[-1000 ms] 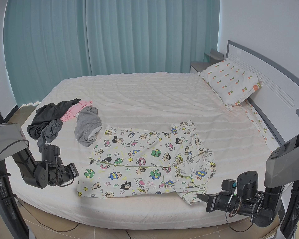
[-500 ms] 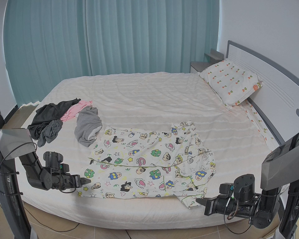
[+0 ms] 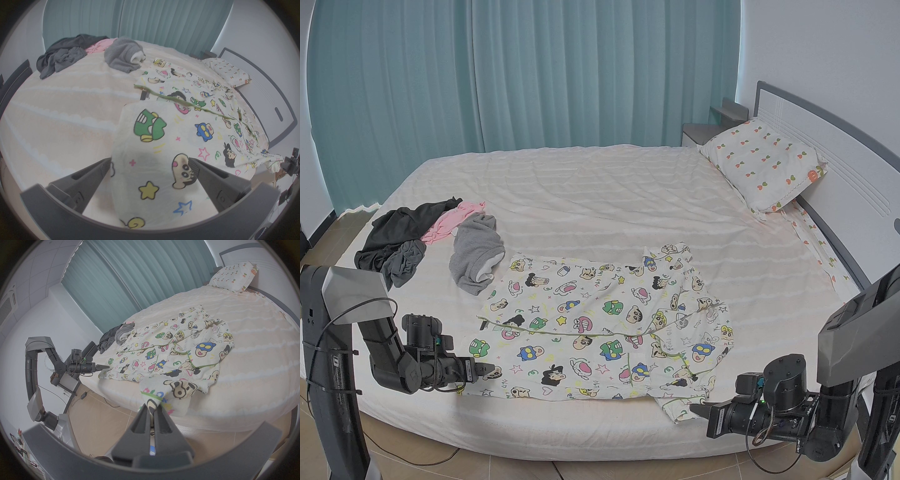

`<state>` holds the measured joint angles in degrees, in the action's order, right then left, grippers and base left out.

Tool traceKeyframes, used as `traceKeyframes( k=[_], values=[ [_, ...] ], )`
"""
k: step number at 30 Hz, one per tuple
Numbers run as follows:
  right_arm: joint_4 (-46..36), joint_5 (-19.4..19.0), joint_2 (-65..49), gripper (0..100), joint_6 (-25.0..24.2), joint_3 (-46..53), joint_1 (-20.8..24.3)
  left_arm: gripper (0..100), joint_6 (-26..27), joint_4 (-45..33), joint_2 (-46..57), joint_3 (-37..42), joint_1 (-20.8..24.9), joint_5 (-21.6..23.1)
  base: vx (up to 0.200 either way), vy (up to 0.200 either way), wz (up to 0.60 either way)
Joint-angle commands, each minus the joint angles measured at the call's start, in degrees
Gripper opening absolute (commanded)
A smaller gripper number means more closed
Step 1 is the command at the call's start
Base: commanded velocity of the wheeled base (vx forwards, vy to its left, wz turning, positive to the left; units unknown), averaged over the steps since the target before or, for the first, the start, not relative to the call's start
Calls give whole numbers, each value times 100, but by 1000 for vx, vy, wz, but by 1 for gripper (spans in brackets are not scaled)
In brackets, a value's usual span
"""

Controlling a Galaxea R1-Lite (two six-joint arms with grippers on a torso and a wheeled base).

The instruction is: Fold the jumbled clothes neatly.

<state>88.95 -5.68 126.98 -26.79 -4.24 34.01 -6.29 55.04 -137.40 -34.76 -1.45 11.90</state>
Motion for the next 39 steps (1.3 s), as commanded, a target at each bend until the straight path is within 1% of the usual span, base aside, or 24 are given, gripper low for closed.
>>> traceKeyframes(
  k=[1,4,5,10,13,14,16,24,29,34,39],
  values=[
    [61,-3,29,0,-1,-6,27,100,-153,77,-147,127,259,-56,0,0,0],
    [61,23,20,0,-1,-6,27,100,-232,77,-155,109,426,-223,0,0,0],
    [61,93,20,0,-1,-6,27,100,-241,77,-155,83,470,-364,0,0,0],
    [61,164,11,0,-1,-6,27,100,-259,86,-173,74,479,-425,0,0,0],
    [61,164,2,0,-1,-15,27,100,-399,86,-173,74,479,-539,0,0,0],
    [61,164,2,0,-1,-15,27,0,-443,86,-173,74,470,-619,0,0,0],
    [61,164,2,0,-1,-15,27,0,-505,86,-173,101,453,-698,0,0,0],
    [61,164,2,0,-1,2,27,0,-531,95,-164,144,435,-706,0,0,0],
    [61,164,-6,0,-1,73,27,0,-698,95,-103,162,435,-706,0,0,0],
    [69,164,-50,0,8,248,27,0,-751,59,319,461,435,-698,0,0,0],
    [61,120,-129,0,8,415,35,0,-751,42,495,593,418,-698,0,0,0]
  ],
)
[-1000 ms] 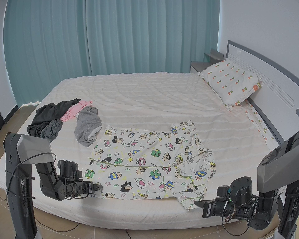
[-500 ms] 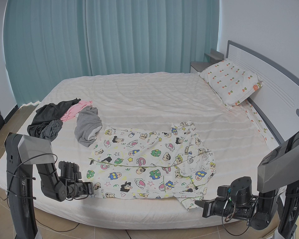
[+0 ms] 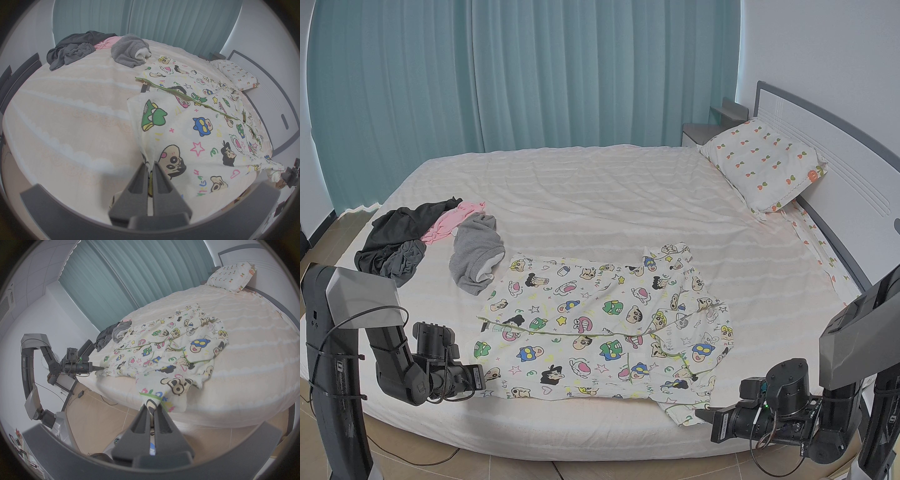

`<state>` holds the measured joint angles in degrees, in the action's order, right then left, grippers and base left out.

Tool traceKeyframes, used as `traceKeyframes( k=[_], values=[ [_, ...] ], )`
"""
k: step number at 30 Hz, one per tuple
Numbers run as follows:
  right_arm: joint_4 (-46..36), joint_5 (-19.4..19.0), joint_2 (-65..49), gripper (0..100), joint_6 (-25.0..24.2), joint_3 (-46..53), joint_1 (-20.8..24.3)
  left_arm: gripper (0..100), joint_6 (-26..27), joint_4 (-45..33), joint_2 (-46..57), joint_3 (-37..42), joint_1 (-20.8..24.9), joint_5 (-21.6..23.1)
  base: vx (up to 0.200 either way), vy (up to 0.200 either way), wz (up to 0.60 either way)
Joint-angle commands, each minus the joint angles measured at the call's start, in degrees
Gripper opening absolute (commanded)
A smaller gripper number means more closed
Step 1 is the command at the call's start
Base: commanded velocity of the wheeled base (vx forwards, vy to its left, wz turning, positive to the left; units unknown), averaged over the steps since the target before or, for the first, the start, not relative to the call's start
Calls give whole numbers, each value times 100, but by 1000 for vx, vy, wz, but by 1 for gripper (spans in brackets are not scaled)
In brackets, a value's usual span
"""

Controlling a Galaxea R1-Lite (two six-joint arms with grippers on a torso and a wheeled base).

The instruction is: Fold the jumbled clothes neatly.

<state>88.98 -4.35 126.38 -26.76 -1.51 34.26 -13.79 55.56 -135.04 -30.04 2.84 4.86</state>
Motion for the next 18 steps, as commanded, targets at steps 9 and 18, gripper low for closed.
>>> traceKeyframes(
  k=[9,18],
  values=[
    [49,31,-193,0,-49,142,363,0,8,-520,786,253,-91,102,0,0,0],
    [-865,40,-509,0,-40,142,459,0,16,-854,909,244,-231,155,0,0,0]
  ],
)
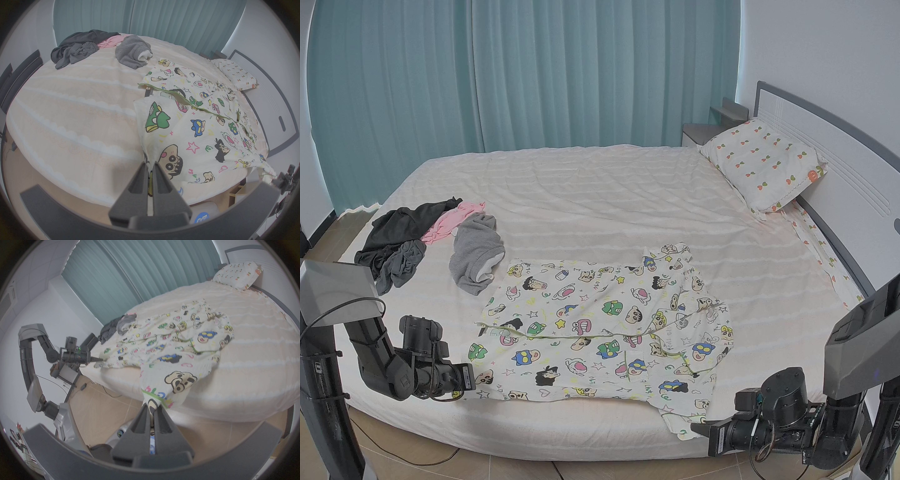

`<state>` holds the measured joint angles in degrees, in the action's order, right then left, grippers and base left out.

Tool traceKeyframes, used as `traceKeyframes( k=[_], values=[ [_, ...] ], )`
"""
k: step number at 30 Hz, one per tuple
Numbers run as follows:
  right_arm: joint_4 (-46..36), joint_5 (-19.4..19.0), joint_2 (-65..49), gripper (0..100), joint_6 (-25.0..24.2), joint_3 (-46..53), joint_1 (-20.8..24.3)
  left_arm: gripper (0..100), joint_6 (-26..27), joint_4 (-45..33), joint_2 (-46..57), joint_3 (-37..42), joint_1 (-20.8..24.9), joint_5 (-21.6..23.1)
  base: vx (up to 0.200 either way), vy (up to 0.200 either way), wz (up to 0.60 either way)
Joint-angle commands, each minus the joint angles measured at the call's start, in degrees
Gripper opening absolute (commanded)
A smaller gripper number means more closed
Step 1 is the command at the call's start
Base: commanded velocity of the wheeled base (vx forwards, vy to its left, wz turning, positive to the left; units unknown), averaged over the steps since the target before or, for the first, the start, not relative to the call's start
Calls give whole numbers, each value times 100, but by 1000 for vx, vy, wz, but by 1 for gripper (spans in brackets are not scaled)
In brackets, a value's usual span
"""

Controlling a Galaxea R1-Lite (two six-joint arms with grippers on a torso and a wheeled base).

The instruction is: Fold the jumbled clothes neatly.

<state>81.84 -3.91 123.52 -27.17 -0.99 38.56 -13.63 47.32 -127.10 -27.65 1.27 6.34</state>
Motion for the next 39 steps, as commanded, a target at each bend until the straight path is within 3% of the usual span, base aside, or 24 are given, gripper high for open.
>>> traceKeyframes(
  k=[1,9,16,21,28,39],
  values=[
    [-388,-4,-328,0,19,90,29,0,9,-39,115,5,-92,8,0,0,0],
    [-1047,-57,-495,0,37,90,108,0,27,-399,159,40,-74,43,0,0,0],
    [-660,-66,-609,0,45,64,73,0,-26,-417,247,-109,-74,43,0,0,0],
    [-177,-83,-820,0,353,-86,-481,0,-878,-566,423,-663,-65,-19,0,0,0],
    [-221,-101,-873,0,388,-666,-894,0,-1107,-1190,519,-1111,-48,8,0,0,0],
    [-1187,-294,-451,0,669,-1993,-1465,0,-1942,-2148,124,-2535,198,8,0,0,0]
  ],
)
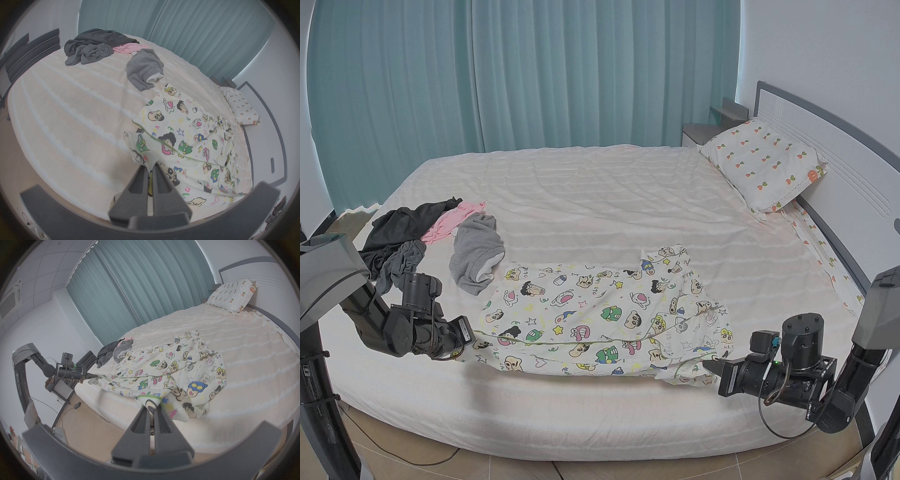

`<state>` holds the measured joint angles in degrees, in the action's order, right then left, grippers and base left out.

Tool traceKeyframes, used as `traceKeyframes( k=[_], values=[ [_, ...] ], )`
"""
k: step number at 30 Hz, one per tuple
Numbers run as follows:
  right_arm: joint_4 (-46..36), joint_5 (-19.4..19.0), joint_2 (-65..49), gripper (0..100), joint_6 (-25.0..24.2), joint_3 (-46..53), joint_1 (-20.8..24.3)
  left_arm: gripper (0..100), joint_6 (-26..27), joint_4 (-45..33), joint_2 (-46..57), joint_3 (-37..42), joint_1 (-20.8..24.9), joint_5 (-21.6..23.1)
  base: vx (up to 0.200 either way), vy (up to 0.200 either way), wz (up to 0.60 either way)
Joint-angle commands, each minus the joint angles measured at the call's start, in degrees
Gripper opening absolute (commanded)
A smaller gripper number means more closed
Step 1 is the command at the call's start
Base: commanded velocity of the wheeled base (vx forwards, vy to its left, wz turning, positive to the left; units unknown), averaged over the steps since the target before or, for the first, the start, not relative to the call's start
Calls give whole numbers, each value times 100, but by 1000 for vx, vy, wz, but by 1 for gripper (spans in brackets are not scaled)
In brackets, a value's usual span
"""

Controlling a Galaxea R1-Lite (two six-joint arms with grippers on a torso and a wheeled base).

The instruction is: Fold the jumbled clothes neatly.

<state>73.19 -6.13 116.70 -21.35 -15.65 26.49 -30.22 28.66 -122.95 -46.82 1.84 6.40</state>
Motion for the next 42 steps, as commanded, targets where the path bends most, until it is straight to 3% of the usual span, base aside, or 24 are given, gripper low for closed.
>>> traceKeyframes(
  k=[1,19,31,32,33,34,42],
  values=[
    [-358,-81,248,0,87,-579,-276,0,-318,-317,-326,-679,150,2,0,0,0],
    [-1114,-90,1347,0,254,-2460,-812,0,-1205,-1012,-1336,-2279,176,-42,0,0,0],
    [-1712,-90,1777,0,315,-3515,-909,0,-1452,-1135,-1539,-2577,159,-69,0,0,0],
    [-1817,-90,1812,0,342,-3603,-944,100,-1460,-1135,-1547,-2577,159,-69,0,0,0],
    [-1879,-90,1848,0,350,-3673,-970,100,-1487,-1135,-1547,-2586,159,-60,0,0,0],
    [-1914,-90,1874,100,350,-3726,-979,100,-1513,-1135,-1547,-2604,159,-60,0,0,0],
    [-1852,-28,1918,100,263,-3805,-1146,100,-2111,-1117,-1301,-2674,-35,-60,0,0,0]
  ],
)
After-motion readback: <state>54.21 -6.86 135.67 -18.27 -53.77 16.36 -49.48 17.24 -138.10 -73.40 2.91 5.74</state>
